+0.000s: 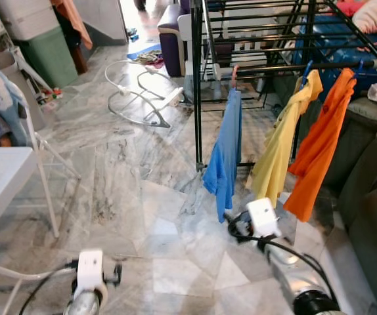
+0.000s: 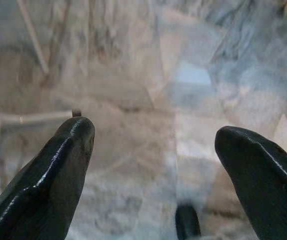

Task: Hang hanger

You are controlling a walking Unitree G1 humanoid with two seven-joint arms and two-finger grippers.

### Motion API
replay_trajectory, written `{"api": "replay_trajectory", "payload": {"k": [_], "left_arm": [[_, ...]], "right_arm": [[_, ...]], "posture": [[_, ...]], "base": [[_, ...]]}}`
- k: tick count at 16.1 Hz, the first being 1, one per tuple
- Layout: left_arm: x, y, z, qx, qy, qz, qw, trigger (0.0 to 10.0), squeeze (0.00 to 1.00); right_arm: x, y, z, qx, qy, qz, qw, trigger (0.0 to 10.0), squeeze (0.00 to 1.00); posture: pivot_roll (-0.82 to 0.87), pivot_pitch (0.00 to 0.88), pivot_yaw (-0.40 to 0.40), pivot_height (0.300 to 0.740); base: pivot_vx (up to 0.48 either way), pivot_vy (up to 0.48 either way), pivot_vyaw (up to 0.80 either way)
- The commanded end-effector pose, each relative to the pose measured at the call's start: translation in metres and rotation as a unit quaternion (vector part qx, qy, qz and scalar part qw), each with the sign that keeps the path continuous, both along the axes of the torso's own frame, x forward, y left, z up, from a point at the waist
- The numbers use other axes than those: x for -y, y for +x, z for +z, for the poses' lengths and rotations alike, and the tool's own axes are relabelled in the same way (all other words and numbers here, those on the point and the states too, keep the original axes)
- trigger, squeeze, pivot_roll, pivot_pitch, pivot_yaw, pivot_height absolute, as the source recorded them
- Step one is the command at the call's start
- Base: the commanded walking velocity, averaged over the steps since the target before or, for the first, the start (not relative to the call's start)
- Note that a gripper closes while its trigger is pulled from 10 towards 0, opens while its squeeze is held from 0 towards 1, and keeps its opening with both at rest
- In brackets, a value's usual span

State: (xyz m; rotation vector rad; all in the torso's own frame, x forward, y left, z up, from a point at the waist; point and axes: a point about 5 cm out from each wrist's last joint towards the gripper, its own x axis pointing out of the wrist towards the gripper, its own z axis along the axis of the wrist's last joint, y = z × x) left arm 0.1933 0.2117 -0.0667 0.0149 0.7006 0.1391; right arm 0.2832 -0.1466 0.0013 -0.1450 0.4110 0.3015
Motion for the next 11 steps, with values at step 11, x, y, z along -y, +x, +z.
{"api": "replay_trajectory", "payload": {"k": [11], "left_arm": [[0.031, -0.029, -0.027, -0.178, -0.090, -0.036, 0.979, 10.0, 0.00]], "right_arm": [[0.033, -0.061, -0.065, -0.236, -0.009, -0.129, 0.963, 10.0, 0.00]], "posture": [[-0.14, 0.000, 0.049, 0.740]], "base": [[0.000, 0.000, 0.00]]}}
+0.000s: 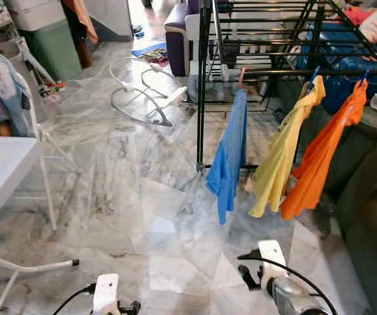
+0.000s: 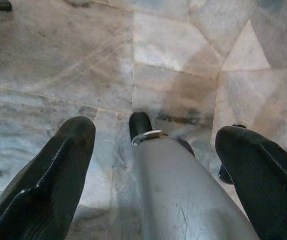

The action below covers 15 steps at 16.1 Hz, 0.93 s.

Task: Hang hanger

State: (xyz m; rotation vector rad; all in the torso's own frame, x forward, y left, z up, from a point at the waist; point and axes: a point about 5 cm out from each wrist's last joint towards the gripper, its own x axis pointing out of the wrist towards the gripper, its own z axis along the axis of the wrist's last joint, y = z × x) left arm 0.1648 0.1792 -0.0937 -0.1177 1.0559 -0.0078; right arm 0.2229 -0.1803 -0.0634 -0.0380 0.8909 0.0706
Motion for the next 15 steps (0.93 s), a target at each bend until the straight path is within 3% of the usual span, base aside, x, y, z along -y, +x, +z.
{"api": "replay_trajectory", "payload": {"k": [1, 8, 15], "left_arm": [[0.000, 0.000, 0.000, -0.007, 0.002, 0.003, 1.000, 10.0, 0.00], [0.008, 0.007, 0.001, -0.018, 0.026, -0.046, 0.998, 10.0, 0.00], [0.013, 0.002, -0.001, -0.020, 0.016, -0.029, 0.999, 10.0, 0.00]], "right_arm": [[0.001, -0.002, -0.001, -0.007, 0.008, -0.012, 1.000, 10.0, 0.00], [0.012, -0.029, -0.016, -0.077, 0.043, -0.091, 0.992, 10.0, 0.00], [0.020, -0.039, -0.020, -0.093, 0.016, -0.064, 0.993, 10.0, 0.00]], "posture": [[-0.14, 0.000, 0.061, 0.740], [-0.24, 0.000, 0.151, 0.740], [-0.20, 0.000, 0.094, 0.740]], "base": [[0.000, 0.000, 0.00], [0.000, 0.000, 0.00], [0.000, 0.000, 0.00]]}}
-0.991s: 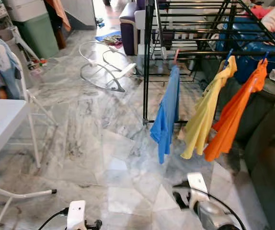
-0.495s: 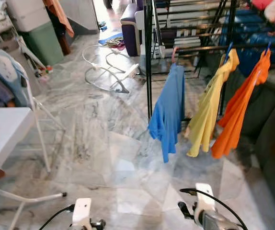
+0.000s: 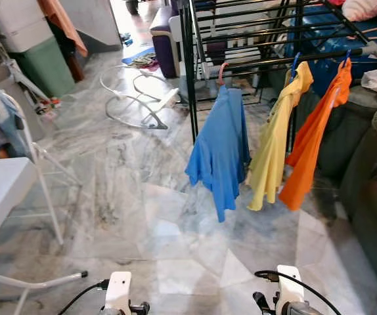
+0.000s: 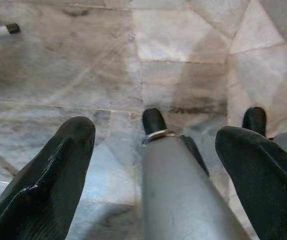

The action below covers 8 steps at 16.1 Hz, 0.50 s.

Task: Hang hanger

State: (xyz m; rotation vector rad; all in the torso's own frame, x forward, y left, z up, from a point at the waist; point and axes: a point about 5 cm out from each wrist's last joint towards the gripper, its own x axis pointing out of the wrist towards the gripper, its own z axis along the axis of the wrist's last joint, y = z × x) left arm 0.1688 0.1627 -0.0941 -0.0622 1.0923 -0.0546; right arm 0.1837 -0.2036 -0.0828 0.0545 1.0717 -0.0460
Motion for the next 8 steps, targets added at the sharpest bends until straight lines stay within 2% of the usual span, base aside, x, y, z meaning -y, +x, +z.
{"api": "replay_trajectory", "payload": {"k": [1, 4, 8], "left_arm": [[-0.0021, -0.0032, -0.0013, -0.005, -0.001, 0.022, 1.000, 10.0, 0.00], [0.0001, -0.0074, -0.0033, -0.009, -0.007, 0.044, 0.999, 10.0, 0.00], [-0.0015, -0.0069, -0.0030, -0.008, -0.002, 0.046, 0.999, 10.0, 0.00]], "right_arm": [[-0.0041, 0.0015, 0.0001, -0.004, -0.002, 0.024, 1.000, 10.0, 0.00], [-0.0079, 0.0031, 0.0003, -0.006, -0.010, 0.052, 0.999, 10.0, 0.00], [-0.0117, 0.0031, -0.0003, -0.008, -0.008, 0.058, 0.998, 10.0, 0.00]], "posture": [[-0.18, 0.000, 0.071, 0.740], [-0.16, 0.000, 0.051, 0.740], [-0.12, 0.000, 0.034, 0.740]], "base": [[0.000, 0.000, 0.00], [0.000, 0.000, 0.00], [0.000, 0.000, 0.00]]}}
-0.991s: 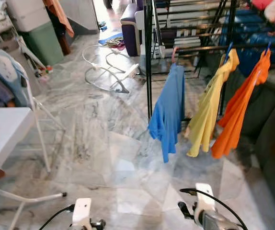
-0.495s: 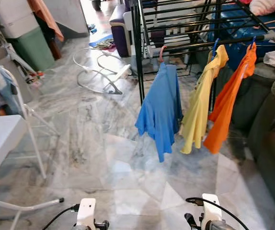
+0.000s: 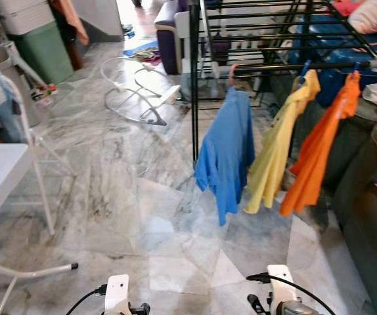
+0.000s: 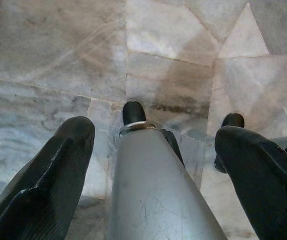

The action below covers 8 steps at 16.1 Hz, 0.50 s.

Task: Hang hanger

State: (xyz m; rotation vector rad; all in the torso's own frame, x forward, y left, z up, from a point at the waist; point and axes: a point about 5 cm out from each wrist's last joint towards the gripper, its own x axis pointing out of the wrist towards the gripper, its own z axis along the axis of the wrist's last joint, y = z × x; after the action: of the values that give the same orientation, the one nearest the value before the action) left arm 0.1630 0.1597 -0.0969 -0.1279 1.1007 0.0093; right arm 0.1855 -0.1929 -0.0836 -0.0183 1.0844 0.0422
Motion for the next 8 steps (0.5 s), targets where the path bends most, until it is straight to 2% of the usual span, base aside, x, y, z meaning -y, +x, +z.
{"api": "replay_trajectory", "payload": {"k": [1, 8], "left_arm": [[-0.0048, -0.0008, -0.0001, -0.002, 0.010, 0.004, 1.000, 10.0, 0.00], [-0.0051, 0.0020, 0.0010, 0.002, 0.020, -0.010, 1.000, 10.0, 0.00]], "right_arm": [[-0.0018, 0.0015, 0.0004, -0.003, 0.001, 0.005, 1.000, 10.0, 0.00], [-0.0041, 0.0073, 0.0033, 0.024, 0.015, -0.011, 1.000, 10.0, 0.00]], "posture": [[-0.12, 0.000, 0.034, 0.740], [-0.13, 0.000, 0.051, 0.740]], "base": [[0.000, 0.000, 0.00], [0.000, 0.000, 0.00]]}}
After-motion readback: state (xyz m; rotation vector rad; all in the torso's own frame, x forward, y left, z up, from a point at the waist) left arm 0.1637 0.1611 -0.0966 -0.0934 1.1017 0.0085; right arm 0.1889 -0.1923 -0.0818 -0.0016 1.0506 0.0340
